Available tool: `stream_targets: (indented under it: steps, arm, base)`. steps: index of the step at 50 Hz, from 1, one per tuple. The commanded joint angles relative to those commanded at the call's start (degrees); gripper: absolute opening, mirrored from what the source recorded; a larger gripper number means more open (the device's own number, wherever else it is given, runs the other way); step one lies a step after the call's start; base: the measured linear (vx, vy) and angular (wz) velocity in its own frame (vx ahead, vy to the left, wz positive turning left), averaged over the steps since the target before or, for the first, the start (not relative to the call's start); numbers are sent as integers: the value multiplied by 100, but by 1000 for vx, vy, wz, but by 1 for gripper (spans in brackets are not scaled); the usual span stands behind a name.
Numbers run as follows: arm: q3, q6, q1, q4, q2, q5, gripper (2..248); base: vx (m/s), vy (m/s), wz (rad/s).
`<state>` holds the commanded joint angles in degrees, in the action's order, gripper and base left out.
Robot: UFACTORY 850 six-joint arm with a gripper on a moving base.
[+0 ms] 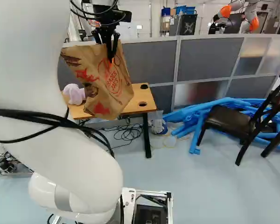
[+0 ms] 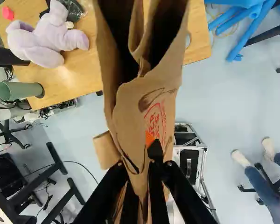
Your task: Pick up the bag on the ground and place it on the table
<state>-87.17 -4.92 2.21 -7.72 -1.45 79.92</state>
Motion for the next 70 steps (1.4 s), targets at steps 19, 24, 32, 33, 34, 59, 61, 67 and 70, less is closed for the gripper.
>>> stream_targets:
  steps: [19,24,32,33,34,59,61,67,70]
  arm:
    - [0,0,0,0,0,0,21]
    - [0,0,0,0,0,0,21]
    - [0,0,0,0,0,0,21]
    - [0,0,0,0,0,0,21]
    - [0,0,0,0,0,0,21]
    - [0,0,0,0,0,0,21]
    - [0,0,0,0,0,0,21]
    - [0,0,0,0,0,0,21]
    - [0,0,0,0,0,0,21]
  base:
    - [112,-52,-3]
    - [120,-51,-1]
    - [117,-56,-1]
    - [112,-51,4]
    - [109,-52,3]
    - [114,-49,-14]
    - [130,-10,-9]
    - [137,24,102]
    - [138,31,153]
